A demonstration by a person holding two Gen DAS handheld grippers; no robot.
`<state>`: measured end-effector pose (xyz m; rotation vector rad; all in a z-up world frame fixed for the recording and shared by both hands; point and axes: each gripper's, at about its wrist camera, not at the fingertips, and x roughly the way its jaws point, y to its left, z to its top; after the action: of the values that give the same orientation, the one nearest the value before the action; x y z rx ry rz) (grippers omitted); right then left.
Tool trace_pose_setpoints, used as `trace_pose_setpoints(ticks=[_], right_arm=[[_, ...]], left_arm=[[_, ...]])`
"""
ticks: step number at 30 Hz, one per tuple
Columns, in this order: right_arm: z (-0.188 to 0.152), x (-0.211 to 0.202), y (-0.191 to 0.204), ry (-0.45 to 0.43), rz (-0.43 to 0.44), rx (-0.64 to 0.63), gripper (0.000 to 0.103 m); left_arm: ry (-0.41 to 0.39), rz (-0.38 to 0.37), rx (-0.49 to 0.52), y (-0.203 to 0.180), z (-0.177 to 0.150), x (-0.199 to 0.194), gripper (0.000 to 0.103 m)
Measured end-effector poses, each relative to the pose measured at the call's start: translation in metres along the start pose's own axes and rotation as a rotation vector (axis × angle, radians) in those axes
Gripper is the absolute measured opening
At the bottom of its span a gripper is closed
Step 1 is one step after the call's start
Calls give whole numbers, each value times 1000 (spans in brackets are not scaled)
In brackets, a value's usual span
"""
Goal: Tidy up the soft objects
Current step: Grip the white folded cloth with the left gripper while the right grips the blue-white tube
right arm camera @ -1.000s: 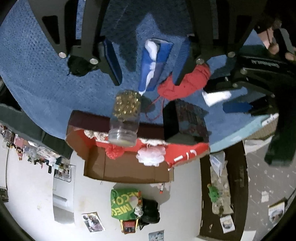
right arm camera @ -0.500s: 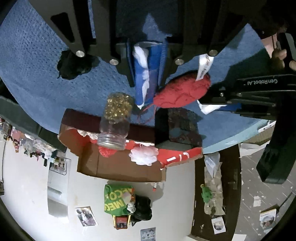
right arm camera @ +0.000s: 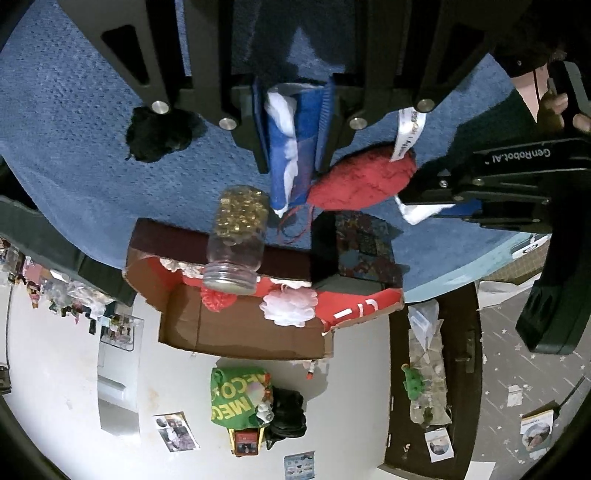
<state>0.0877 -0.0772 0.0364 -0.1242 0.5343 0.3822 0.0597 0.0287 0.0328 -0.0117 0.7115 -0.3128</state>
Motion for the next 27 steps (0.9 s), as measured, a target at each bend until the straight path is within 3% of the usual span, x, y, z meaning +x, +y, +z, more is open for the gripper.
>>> trace_pose_setpoints(ticks=[27], right_arm=[[30, 11, -63, 85, -117, 38, 26]], left_arm=[[80, 64, 57, 41, 50, 22, 23]])
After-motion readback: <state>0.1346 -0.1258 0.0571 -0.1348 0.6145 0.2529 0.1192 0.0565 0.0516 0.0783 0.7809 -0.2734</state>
